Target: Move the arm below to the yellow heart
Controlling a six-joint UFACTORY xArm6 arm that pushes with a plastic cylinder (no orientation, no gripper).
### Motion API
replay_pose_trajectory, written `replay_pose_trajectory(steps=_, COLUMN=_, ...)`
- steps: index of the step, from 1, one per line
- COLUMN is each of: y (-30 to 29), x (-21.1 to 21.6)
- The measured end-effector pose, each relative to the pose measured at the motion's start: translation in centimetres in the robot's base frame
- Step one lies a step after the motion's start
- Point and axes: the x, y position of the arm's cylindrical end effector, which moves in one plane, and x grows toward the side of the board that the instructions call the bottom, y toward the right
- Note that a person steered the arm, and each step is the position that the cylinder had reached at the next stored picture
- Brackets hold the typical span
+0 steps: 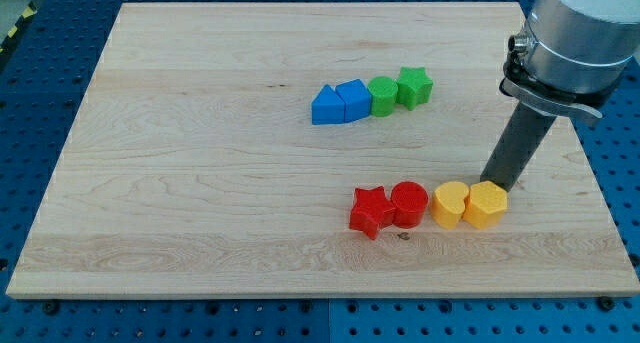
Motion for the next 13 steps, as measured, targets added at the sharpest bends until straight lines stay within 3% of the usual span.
replay_pose_trajectory(steps=6, y=3.1, x=-3.2)
replay_pose_trajectory(steps=11, y=3.1, x=1.9)
replay_pose_trajectory(steps=13, y=2.8, x=6.1)
